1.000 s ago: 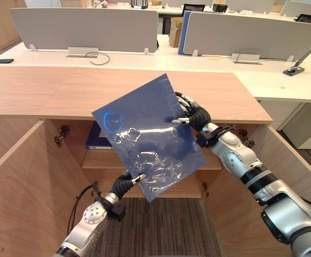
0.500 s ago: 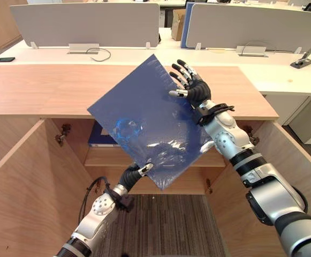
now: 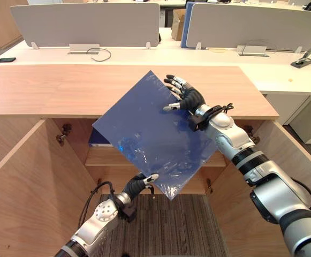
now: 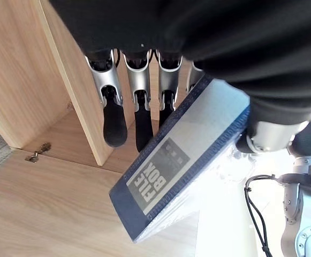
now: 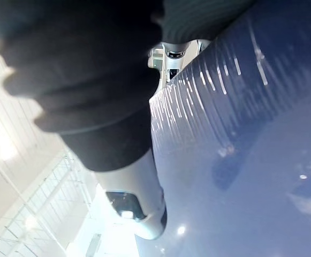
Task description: Walk over to the cabinet, pick up the folder, carry it to the office cabinet, place the folder inside the office cabinet, then close the office cabinet door
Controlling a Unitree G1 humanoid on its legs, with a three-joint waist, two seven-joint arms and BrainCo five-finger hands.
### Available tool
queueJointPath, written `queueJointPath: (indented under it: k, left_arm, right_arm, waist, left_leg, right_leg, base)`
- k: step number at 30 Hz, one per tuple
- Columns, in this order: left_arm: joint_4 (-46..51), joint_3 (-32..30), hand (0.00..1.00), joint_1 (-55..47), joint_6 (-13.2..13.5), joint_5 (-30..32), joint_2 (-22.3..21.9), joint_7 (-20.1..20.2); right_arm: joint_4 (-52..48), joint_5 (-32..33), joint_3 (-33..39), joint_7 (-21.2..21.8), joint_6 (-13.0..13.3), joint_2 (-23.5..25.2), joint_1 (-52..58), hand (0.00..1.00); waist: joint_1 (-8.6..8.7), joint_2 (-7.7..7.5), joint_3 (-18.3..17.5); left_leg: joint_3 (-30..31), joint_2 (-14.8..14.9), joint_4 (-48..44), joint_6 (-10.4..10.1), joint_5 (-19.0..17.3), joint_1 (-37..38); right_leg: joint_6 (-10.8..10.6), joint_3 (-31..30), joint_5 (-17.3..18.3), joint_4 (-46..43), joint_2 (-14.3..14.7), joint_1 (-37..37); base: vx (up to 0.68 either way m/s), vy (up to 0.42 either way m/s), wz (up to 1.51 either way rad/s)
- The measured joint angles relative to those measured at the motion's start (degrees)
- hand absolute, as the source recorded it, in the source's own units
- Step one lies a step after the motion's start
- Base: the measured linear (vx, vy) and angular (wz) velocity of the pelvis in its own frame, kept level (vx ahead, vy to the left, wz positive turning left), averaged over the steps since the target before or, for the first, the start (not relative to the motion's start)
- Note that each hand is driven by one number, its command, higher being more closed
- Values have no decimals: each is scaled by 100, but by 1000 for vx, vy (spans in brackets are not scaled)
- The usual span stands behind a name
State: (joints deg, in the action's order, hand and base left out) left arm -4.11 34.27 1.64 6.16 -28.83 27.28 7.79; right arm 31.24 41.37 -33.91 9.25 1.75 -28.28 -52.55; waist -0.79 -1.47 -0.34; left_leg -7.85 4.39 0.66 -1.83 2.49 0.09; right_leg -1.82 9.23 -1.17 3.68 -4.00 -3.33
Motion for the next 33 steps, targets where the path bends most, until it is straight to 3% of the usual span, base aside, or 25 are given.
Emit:
queueJointPath:
  k: [8,16,17,19,21,27,33]
  left_arm:
    - [0,33,100,-1,-144,441,124,168]
    - [1,60,100,47,-179,955,127,313]
    - [0,93,100,63,-179,1075,119,383]
    - [0,251,100,81,-213,1190,128,445]
    - [-71,632,100,80,-405,1336,212,700]
    - [-425,724,100,78,-505,2063,383,915]
    - [-641,724,100,67,-513,2482,453,992]
  right_arm:
    - [218,11,-393,88,-296,-324,194,0]
    - [172,42,-664,293,-271,-538,174,0]
    - [93,39,-748,356,-318,-633,142,100]
    - [-172,39,-941,405,-495,-890,136,100]
    - [-347,8,-1477,445,-847,-1343,261,100]
    - [-557,-401,-1806,945,-1308,-1589,682,100]
    - [-1034,-676,-1802,1132,-1310,-1675,814,100]
  waist:
    - [-10,31,25]
    - [-20,51,35]
    - [-23,51,35]
    - [-36,48,37]
    - [-89,41,59]
    - [-120,38,89]
    - [-115,40,106]
  left_leg:
    - [38,-2,42,-24,27,-3]
    - [41,-3,75,-35,45,16]
    - [41,-3,76,-35,44,15]
    - [41,-3,78,-36,44,14]
    - [43,-4,90,-36,43,4]
    - [44,17,97,-50,34,2]
    - [43,27,94,-66,22,3]
  right_leg:
    - [0,25,1,3,2,2]
    - [-1,30,1,7,2,0]
    - [-1,31,1,9,2,0]
    - [-1,33,1,14,2,-1]
    - [-1,37,1,23,3,4]
    - [-1,37,1,64,28,-9]
    - [0,36,1,99,39,-24]
  base:
    - [0,0,0]
    - [0,0,0]
    - [0,0,0]
    - [0,0,0]
    - [0,0,0]
    - [0,0,0]
    - [0,0,0]
